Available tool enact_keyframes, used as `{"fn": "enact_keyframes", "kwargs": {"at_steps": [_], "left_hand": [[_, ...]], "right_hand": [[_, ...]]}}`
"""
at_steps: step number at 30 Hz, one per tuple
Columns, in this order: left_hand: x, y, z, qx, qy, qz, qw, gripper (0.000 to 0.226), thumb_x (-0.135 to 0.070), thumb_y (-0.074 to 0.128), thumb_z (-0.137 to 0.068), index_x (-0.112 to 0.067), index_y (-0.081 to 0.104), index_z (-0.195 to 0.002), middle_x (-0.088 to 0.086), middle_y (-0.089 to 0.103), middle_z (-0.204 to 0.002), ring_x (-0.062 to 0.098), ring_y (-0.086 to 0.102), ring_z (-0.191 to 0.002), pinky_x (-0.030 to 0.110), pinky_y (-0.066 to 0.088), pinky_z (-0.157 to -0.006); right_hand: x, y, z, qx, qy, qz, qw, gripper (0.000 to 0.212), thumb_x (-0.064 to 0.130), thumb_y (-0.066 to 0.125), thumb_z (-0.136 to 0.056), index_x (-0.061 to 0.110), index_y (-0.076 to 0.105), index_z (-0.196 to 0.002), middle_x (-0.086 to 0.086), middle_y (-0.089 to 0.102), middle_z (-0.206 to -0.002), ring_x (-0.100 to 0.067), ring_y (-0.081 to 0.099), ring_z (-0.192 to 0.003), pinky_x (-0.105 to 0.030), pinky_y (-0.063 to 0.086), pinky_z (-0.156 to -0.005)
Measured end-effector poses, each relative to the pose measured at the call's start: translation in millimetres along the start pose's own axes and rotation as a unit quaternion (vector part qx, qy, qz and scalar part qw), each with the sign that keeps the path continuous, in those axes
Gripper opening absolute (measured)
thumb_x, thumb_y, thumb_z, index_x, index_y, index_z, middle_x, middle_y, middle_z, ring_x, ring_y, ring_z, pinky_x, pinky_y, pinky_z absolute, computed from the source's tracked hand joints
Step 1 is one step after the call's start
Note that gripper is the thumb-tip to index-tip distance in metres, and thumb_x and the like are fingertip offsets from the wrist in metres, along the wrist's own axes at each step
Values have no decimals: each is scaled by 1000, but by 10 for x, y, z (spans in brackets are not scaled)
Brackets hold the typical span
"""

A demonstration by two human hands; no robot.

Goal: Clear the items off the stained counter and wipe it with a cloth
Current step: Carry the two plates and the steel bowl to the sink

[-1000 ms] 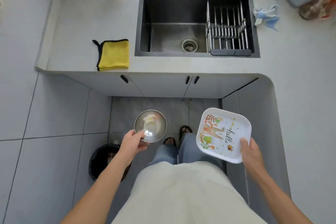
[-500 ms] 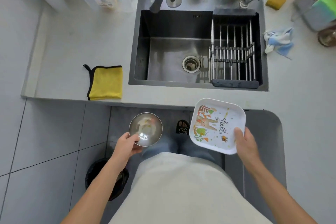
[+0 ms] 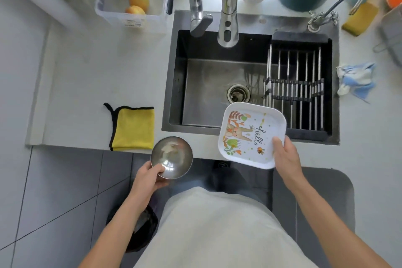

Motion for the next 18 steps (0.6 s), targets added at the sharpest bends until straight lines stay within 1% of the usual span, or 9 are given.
{"fn": "enact_keyframes", "kwargs": {"at_steps": [1, 4, 5, 7, 9, 12, 14, 17, 18], "left_hand": [[-169, 64, -64, 8, 6, 0, 1000, 12, -6, 61, -97, -2, 67, -107, 15, 70, -100, 25, 67, -88, 33, 62, -67], [-689, 313, -270, 36, 23, 10, 999, 11, -7, 62, -96, -4, 64, -107, 15, 68, -103, 26, 66, -93, 32, 63, -68], [-861, 413, -337, 46, 29, 9, 998, 10, -7, 62, -96, -5, 64, -105, 15, 67, -103, 27, 65, -92, 33, 63, -68], [-1182, 632, -463, 68, 38, 9, 997, 7, -5, 61, -96, -7, 60, -102, 16, 65, -100, 28, 65, -90, 34, 62, -68], [-1440, 849, -585, 85, 36, 7, 996, 6, -5, 60, -97, -8, 58, -101, 16, 68, -97, 31, 69, -88, 33, 61, -65], [-1673, 1139, -798, 100, 16, 16, 995, 9, -6, 58, -98, -9, 60, -106, 15, 69, -99, 32, 73, -88, 33, 62, -66], [-1766, 1304, -971, 102, 3, 28, 994, 15, -6, 55, -99, -8, 60, -113, 14, 69, -100, 30, 74, -86, 35, 61, -69], [-1799, 1468, -1245, 82, -17, 56, 995, 26, -7, 54, -100, -5, 59, -126, 13, 71, -96, 28, 74, -85, 37, 60, -72], [-1787, 1514, -1330, 77, -22, 61, 995, 28, -7, 54, -100, -5, 58, -128, 13, 72, -96, 28, 73, -87, 38, 60, -73]], "right_hand": [[42, 19, -43, -6, 5, -3, 1000, 25, 37, 44, -102, 30, 65, -112, 7, 76, -107, -14, 72, -100, -39, 59, -84], [182, 87, -185, -32, 12, -15, 999, 24, 37, 44, -101, 31, 66, -108, 14, 77, -100, -5, 73, -90, -27, 56, -72], [230, 121, -237, -41, 14, -20, 999, 24, 37, 44, -101, 31, 66, -107, 15, 77, -98, -3, 73, -89, -26, 55, -71], [322, 198, -363, -60, 22, -25, 998, 25, 38, 43, -101, 30, 65, -109, 11, 76, -100, -7, 72, -92, -30, 55, -73], [408, 294, -512, -76, 27, -25, 996, 26, 36, 42, -102, 26, 64, -112, 9, 73, -103, -11, 69, -96, -33, 54, -75], [537, 480, -765, -93, 32, -15, 995, 25, 35, 41, -104, 23, 61, -113, 11, 69, -99, -12, 67, -95, -28, 49, -67], [576, 622, -968, -98, 38, -7, 994, 28, 34, 39, -104, 21, 60, -116, 5, 69, -102, -19, 66, -97, -30, 50, -71], [568, 823, -1255, -98, 48, 15, 994, 32, 31, 38, -105, 15, 60, -120, -5, 69, -111, -27, 64, -100, -39, 52, -85], [549, 882, -1344, -95, 49, 23, 994, 32, 31, 38, -106, 13, 60, -121, -6, 68, -112, -27, 64, -100, -40, 52, -84]]}}
Point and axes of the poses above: each hand's wrist, its own z-axis away from the middle knuckle, its own y-axis out of the palm, x = y × z, the point moved 8 cm from there along -z, towards the middle knuckle
